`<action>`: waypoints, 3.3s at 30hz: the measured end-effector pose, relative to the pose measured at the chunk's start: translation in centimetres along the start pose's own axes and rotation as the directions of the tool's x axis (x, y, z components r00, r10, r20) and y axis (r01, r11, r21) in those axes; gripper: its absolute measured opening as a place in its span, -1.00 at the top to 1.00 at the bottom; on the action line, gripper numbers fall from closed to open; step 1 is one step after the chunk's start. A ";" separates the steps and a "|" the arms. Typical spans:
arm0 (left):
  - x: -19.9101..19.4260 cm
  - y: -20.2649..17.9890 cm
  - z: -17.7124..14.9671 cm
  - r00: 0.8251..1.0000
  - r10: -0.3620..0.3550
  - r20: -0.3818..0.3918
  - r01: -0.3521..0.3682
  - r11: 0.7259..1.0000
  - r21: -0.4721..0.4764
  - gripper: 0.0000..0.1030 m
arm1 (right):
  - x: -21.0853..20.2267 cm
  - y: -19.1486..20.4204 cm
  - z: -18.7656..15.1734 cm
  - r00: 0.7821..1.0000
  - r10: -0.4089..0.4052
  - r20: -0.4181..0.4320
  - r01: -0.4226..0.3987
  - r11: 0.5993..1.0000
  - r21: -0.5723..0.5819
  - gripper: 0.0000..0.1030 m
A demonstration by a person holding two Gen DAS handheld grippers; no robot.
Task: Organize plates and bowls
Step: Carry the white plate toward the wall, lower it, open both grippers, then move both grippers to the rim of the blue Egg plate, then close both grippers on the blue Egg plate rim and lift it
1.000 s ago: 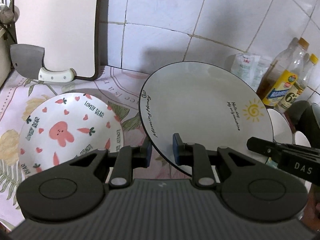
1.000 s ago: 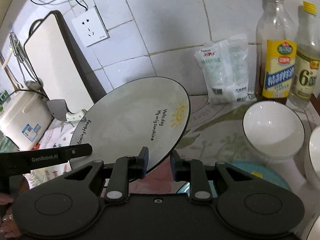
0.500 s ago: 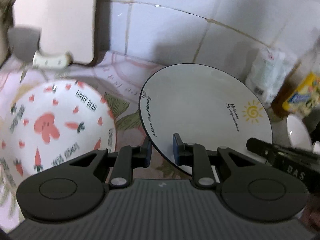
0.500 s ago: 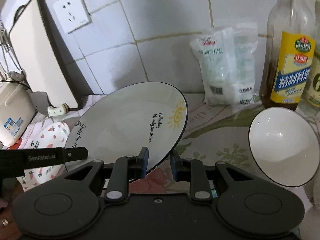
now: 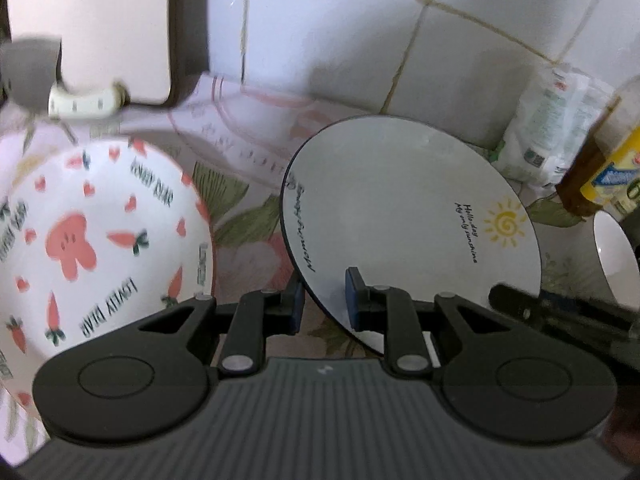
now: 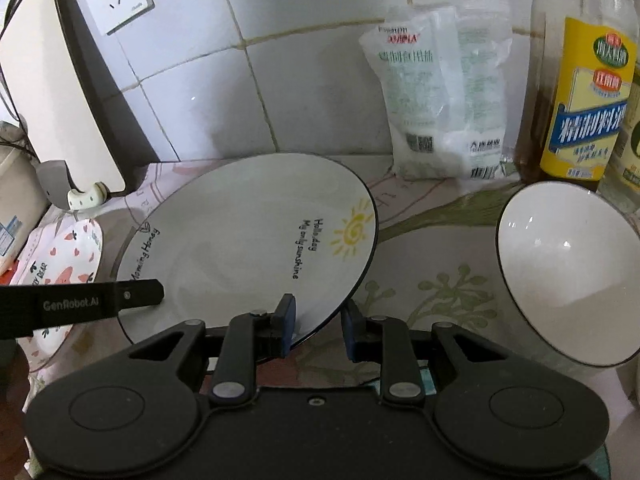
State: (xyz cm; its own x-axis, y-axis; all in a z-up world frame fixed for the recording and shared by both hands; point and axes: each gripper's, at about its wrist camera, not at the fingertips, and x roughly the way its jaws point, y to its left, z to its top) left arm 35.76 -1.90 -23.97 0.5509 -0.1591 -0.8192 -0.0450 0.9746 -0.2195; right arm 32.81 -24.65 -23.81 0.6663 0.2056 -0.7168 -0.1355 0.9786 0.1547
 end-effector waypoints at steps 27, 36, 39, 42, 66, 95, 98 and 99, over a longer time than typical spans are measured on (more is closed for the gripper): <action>-18.3 -2.6 -3.9 0.997 -0.077 -0.018 0.079 0.960 0.267 -0.28 | -19.7 2.9 -4.1 0.986 0.084 0.143 -0.072 0.994 -0.087 -0.35; -22.4 -4.3 -5.9 0.992 -0.118 -0.035 0.123 0.927 0.354 -0.65 | -26.3 2.9 -5.9 0.978 0.092 0.189 -0.064 0.987 -0.148 -0.59; -23.2 -5.0 -6.7 0.993 -0.117 -0.033 0.120 0.919 0.375 -0.65 | -27.8 2.9 -6.9 0.974 0.087 0.208 -0.053 0.985 -0.162 -0.64; -23.6 -5.6 -7.6 0.991 -0.131 -0.040 0.136 0.912 0.387 -0.65 | -29.2 2.5 -8.1 0.969 0.079 0.234 -0.044 0.988 -0.151 -0.69; -17.8 -8.2 -12.0 0.983 -0.174 -0.057 0.183 0.914 0.363 -0.61 | -24.7 -3.7 -15.9 0.974 0.112 0.195 -0.144 0.977 0.157 -0.74; -6.3 -10.5 -12.5 0.984 -0.140 -0.111 0.167 0.941 0.296 0.24 | -12.9 -7.4 -17.2 0.976 -0.084 0.203 0.006 0.933 0.360 -0.20; -5.8 -10.6 -12.5 0.981 -0.152 -0.118 0.180 0.942 0.285 0.49 | -12.7 -7.6 -17.0 0.975 -0.111 0.193 0.031 0.927 0.374 0.05; -5.5 -10.6 -12.6 0.980 -0.155 -0.124 0.184 0.942 0.281 0.53 | -12.7 -7.4 -16.9 0.975 -0.128 0.182 0.055 0.932 0.359 0.16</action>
State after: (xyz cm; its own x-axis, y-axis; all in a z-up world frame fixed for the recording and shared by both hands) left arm 22.72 -13.34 -23.75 0.4437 -0.3263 -0.8346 0.2935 0.9329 -0.2087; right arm 12.97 -34.44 -27.39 0.8006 0.0741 -0.5947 0.1739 0.9209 0.3489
